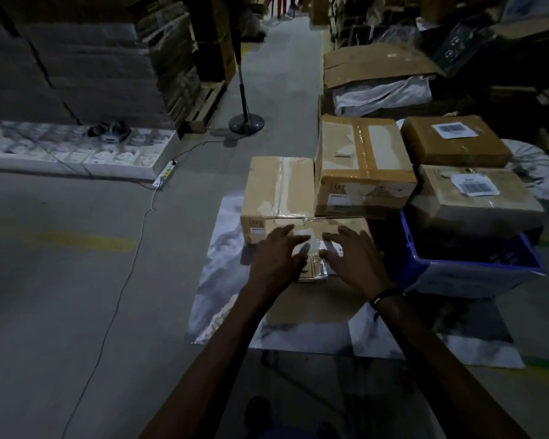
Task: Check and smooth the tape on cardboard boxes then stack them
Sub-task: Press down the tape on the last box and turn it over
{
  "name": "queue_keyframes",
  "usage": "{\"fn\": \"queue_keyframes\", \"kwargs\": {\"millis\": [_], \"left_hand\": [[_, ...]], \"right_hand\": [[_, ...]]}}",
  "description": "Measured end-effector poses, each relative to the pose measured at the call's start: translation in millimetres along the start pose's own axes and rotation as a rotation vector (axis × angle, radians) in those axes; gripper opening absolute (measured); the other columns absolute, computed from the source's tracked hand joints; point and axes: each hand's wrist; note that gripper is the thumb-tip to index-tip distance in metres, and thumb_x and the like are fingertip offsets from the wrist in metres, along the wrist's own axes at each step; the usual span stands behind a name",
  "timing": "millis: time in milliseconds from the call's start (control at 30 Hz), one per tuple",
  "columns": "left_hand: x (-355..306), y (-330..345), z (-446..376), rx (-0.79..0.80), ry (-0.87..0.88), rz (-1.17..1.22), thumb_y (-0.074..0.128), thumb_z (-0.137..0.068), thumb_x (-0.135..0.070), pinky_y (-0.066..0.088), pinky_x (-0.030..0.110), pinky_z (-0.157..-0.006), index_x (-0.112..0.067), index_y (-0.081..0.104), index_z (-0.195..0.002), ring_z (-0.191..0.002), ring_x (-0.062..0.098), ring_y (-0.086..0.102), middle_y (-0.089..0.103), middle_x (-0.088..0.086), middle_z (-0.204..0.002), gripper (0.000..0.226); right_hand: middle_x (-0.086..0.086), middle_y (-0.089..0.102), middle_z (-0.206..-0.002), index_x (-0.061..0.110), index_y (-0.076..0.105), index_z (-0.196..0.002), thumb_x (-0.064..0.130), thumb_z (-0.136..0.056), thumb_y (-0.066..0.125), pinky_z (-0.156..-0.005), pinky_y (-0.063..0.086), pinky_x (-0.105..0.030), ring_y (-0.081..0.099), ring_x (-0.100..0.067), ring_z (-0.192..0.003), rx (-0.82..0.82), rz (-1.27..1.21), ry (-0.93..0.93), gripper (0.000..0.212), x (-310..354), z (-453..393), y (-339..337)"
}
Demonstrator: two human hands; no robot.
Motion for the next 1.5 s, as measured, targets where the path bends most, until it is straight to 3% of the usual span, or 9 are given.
{"fn": "queue_keyframes", "kwargs": {"millis": [100,233,467,600,767,967,1167,1300,1500], "left_hand": [[-8.3,0.7,-4.2,0.016,0.098,-0.154,0.059,-0.098,-0.035,0.037,0.033,-0.071,-0.033,0.075,-0.111,-0.109,0.022,0.056,0.06,-0.002,-0.112,0.02],[-3.0,1.7,-7.4,0.046,0.102,-0.115,0.063,-0.097,-0.031,0.032,0.03,-0.066,-0.03,0.075,-0.111,-0.1,0.02,0.055,0.051,-0.005,-0.097,0.018],[14.2,-6.4,-8.9,0.149,-0.116,0.317,0.073,-0.085,0.002,0.049,0.024,-0.044,-0.009,0.06,-0.073,-0.053,0.002,0.065,0.066,0.003,-0.077,0.021],[8.3,-2.8,-1.2,0.13,-0.182,0.355,0.06,-0.097,-0.001,0.047,0.024,-0.046,-0.015,0.057,-0.082,-0.063,0.003,0.069,0.066,-0.002,-0.081,0.021],[-0.1,-0.6,-14.2,0.103,0.01,-0.022,0.067,-0.092,-0.011,0.051,0.032,-0.084,-0.014,0.077,-0.1,-0.11,0.029,0.068,0.068,0.017,-0.128,0.013],[-1.8,2.4,-16.6,0.127,0.081,-0.173,0.058,-0.102,-0.025,0.032,0.03,-0.066,-0.016,0.079,-0.106,-0.083,0.034,0.064,0.066,0.011,-0.095,0.023],[-8.3,-11.1,0.8,0.087,-0.07,-0.05,0.072,-0.09,-0.022,0.059,0.035,-0.063,-0.023,0.076,-0.1,-0.088,0.02,0.071,0.075,0.001,-0.109,0.01],[-10.5,-19.6,13.3,0.083,-0.213,-0.085,0.093,-0.068,-0.032,0.052,0.047,-0.093,-0.024,0.053,-0.142,-0.133,0.03,0.041,0.05,0.009,-0.142,0.085],[-22.4,-27.1,30.9,0.192,-0.393,-0.088,0.103,-0.041,-0.042,0.047,0.058,-0.097,-0.027,0.001,-0.162,-0.133,0.046,0.038,0.033,0.027,-0.147,0.159]], "right_hand": [[-0.002,0.046,-0.157,0.035,0.054,-0.145,0.043,-0.102,0.056,-0.113,0.033,-0.042,0.044,-0.032,-0.138,0.032,0.083,-0.031,0.044,-1.7,-1.3,-5.9],[-0.002,0.049,-0.153,0.036,0.052,-0.146,0.043,-0.104,0.052,-0.099,0.044,-0.041,0.053,-0.033,-0.127,0.075,0.174,-0.102,0.043,-0.8,1.2,-15.7],[-0.006,0.067,-0.133,0.019,0.07,-0.13,0.034,-0.091,0.076,-0.096,0.048,-0.033,0.063,-0.025,-0.119,0.145,0.083,-0.121,0.042,-18.8,-5.6,-47.6],[-0.003,0.067,-0.134,0.023,0.061,-0.141,0.047,-0.094,0.069,-0.091,0.05,-0.035,0.064,-0.025,-0.118,0.123,0.156,-0.103,0.053,-24.4,-0.4,-42.1],[-0.003,0.054,-0.149,0.024,0.058,-0.141,0.029,-0.087,0.08,-0.108,0.042,-0.039,0.051,-0.03,-0.133,0.147,0.109,-0.152,0.059,-22.5,-8.9,-40.4],[0.002,0.023,-0.168,0.04,0.038,-0.154,0.048,-0.098,0.061,-0.118,0.026,-0.047,0.026,-0.04,-0.146,0.303,0.276,-0.141,0.06,-34.8,-20.5,-34.8],[0.003,0.023,-0.168,0.044,0.037,-0.153,0.05,-0.096,0.063,-0.113,0.033,-0.048,0.027,-0.04,-0.142,0.258,0.243,-0.166,0.063,-45.9,-5.7,-30.7],[-0.001,0.01,-0.169,0.041,0.032,-0.155,0.055,-0.076,0.083,-0.116,0.029,-0.061,0.015,-0.041,-0.15,0.192,0.062,-0.103,0.095,-54.4,7.2,-35.3],[-0.011,0.029,-0.164,0.024,0.013,-0.162,0.048,-0.051,0.098,-0.113,0.034,-0.037,0.034,-0.032,-0.146,0.286,-0.176,-0.017,0.142,-64.4,18.7,-46.8]]}}
Point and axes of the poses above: each hand's wrist, its own z-axis away from the middle knuckle, its own y-axis out of the palm, x = y × z
